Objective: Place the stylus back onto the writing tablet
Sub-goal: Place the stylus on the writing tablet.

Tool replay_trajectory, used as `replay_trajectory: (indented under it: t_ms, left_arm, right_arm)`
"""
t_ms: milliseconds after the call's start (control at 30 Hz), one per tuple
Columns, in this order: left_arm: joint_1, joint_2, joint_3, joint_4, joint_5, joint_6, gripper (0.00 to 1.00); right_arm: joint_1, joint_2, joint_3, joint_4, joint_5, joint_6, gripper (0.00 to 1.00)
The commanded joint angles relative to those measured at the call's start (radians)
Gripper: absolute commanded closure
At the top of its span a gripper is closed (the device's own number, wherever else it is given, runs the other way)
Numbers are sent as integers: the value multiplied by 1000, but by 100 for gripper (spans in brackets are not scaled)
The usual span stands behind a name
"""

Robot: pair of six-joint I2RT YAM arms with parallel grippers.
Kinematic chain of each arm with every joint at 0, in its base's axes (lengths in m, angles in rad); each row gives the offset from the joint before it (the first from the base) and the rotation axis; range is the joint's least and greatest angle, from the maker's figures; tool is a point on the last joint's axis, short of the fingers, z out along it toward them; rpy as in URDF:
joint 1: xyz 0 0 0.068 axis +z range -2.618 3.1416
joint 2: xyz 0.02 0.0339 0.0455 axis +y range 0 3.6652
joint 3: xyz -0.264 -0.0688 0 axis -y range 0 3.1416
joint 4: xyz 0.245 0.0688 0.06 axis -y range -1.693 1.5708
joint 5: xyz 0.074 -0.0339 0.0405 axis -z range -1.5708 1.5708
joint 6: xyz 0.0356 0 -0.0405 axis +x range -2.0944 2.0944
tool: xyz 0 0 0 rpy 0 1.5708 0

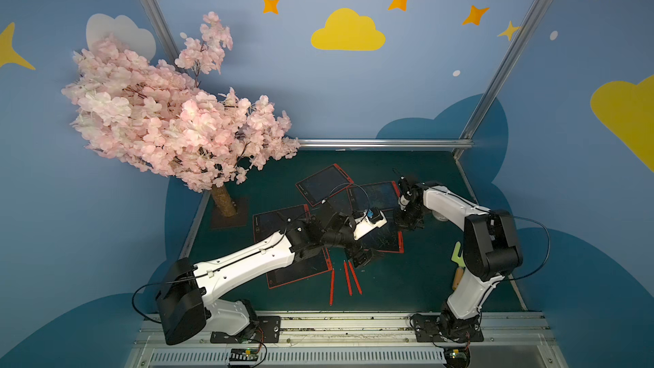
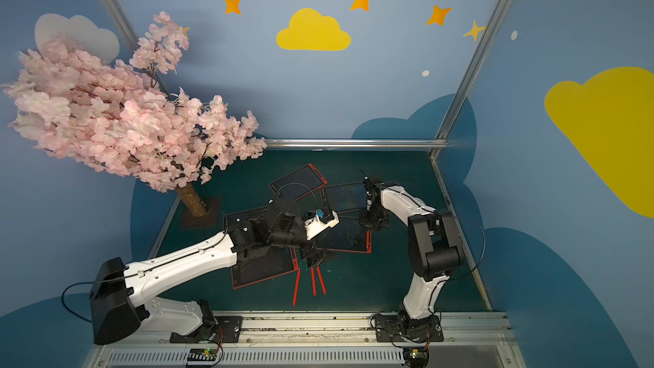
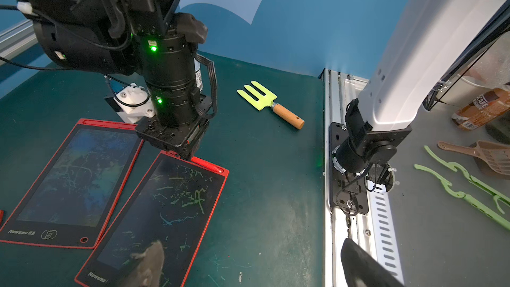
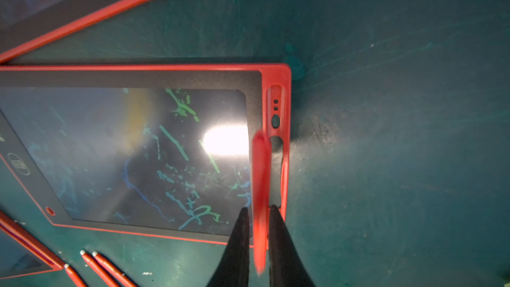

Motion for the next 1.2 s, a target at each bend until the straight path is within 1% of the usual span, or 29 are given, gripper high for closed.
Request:
replay_trajectory:
  t_ms: [0, 167, 400, 600, 800, 967, 1167]
  left_arm:
    - [-3, 11, 14, -16, -5, 18, 1]
    - [-4, 10, 13, -16, -7, 20, 1]
    - [-6, 12, 15, -21, -6, 21, 1]
    - [-7, 11, 14, -21, -2, 23, 1]
    - [-11, 7, 13, -22, 3, 24, 1]
    - [-15, 10, 12, -21, 3, 26, 1]
    - [-23, 9, 11, -21, -11, 33, 1]
  right_arm:
    - [6, 14, -8, -1, 19, 10, 83]
    - [7, 19, -5, -1, 18, 10, 83]
    - [10, -4, -9, -8, 27, 10, 88]
    - [11, -67, -71, 22, 14, 18, 90]
    - [10, -131, -167, 76, 8, 45, 92]
    - [10, -137, -203, 113, 6, 67, 96]
    - [9, -133, -199, 133, 8, 80, 99]
